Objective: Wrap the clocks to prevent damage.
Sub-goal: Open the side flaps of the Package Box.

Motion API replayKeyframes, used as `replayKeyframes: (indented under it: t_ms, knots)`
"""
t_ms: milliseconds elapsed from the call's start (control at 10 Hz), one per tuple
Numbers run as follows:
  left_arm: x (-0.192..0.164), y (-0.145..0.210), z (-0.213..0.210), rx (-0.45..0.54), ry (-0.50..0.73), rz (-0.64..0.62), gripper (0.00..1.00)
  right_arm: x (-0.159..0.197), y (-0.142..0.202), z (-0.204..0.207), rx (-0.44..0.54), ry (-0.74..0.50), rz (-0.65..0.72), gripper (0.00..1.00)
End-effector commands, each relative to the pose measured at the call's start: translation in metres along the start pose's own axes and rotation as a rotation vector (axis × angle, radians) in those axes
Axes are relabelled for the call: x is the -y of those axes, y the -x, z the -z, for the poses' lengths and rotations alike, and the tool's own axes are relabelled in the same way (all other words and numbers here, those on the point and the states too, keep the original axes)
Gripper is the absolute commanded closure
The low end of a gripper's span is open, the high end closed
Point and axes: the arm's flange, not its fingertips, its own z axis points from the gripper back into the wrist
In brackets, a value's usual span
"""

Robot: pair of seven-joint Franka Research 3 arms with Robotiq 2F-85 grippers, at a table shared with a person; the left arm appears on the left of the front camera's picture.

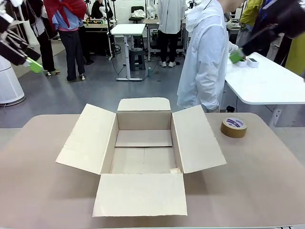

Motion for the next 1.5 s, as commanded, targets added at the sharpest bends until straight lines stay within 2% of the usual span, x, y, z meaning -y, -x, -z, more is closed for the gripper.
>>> replayKeyframes:
  t_ms: [0, 200, 400, 600, 700, 800, 1100, 1200, 1300, 1400]
  knots:
    - [0.001, 0.034, -0.004, 0.110, 0.010, -0.086, 0.00, 0.011, 0.035, -0.005, 0.053, -0.018, 0.063, 0.00]
    - [-0.005, 0.064, -0.001, 0.230, 0.010, -0.190, 0.00, 0.024, 0.065, -0.007, 0.151, -0.027, 0.057, 0.00]
    - [-0.013, 0.086, -0.006, 0.285, 0.019, -0.252, 0.00, 0.030, 0.082, -0.006, 0.205, -0.032, 0.065, 0.00]
    - [-0.010, 0.091, -0.006, 0.251, -0.012, -0.284, 0.00, 0.028, 0.090, -0.010, 0.202, 0.002, 0.079, 0.00]
    - [-0.005, 0.090, -0.007, 0.211, -0.063, -0.276, 0.00, 0.031, 0.079, -0.013, 0.167, -0.020, 0.083, 0.00]
    - [-0.014, 0.093, -0.010, 0.257, 0.015, -0.295, 0.00, 0.031, 0.079, -0.013, 0.167, -0.020, 0.083, 0.00]
    - [-0.012, 0.093, -0.010, 0.235, -0.006, -0.297, 0.00, 0.030, 0.082, -0.014, 0.172, -0.011, 0.082, 0.00]
    - [-0.009, 0.093, -0.012, 0.239, -0.001, -0.287, 0.14, 0.029, 0.082, -0.013, 0.153, -0.014, 0.068, 0.54]
    - [-0.005, 0.091, -0.013, 0.214, 0.006, -0.275, 0.60, 0.028, 0.083, -0.012, 0.135, -0.023, 0.076, 0.60]
    - [-0.006, 0.088, -0.012, 0.208, 0.014, -0.263, 0.74, 0.028, 0.082, -0.012, 0.125, -0.019, 0.083, 1.00]
